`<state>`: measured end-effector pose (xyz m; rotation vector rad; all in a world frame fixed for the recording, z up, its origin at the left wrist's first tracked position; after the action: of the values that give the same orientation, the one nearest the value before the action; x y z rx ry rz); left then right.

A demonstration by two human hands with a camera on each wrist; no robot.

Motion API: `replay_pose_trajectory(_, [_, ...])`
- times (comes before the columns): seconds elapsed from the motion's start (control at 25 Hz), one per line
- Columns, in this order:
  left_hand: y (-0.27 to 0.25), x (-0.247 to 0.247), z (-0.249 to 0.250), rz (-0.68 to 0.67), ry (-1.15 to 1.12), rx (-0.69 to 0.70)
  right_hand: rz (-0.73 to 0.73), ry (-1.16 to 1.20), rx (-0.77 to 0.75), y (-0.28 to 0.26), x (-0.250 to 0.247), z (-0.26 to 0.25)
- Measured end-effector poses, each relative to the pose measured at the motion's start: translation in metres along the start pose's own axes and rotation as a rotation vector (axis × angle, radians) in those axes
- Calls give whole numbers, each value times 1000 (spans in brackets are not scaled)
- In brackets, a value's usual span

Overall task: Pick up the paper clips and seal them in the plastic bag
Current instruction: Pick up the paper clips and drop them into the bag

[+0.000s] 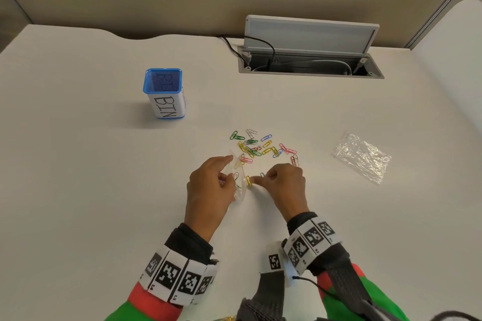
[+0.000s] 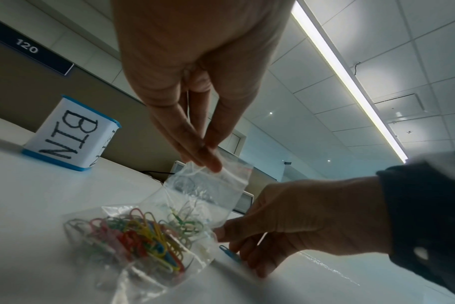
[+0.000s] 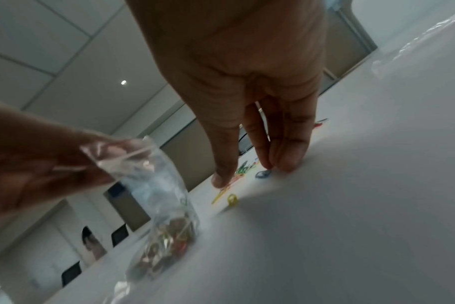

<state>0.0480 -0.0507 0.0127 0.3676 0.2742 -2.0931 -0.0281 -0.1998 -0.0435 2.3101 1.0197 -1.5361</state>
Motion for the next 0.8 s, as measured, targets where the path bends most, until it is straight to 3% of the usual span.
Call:
replay_pose_trajectory(0.16, [-1,-1,1,-7,18,15,-1,-121,-116,0,11,-13])
replay_pose_trajectory(0.6, [-2,2,3,-34,-6,20,-27,-205,-147,4,7,0])
replay_pose_trajectory(0.68, [-2,2,3,-36,-2,14,-54,-4,-83,2,2,3])
replay_pose_trajectory(0.8, [-3,4,2,-30,1,-3,-90,531,9,-8,-16,-5])
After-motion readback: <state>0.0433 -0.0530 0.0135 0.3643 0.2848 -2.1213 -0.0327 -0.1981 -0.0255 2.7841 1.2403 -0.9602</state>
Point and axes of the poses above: each hand's wrist, its own y-axis towards the middle knuckle, its own x-axis out of the palm, z = x × y, the point moved 5 cm from there along y, towards the middle knuckle, and after that the axes turned 11 degrees about -y, right-handed, at the moved point
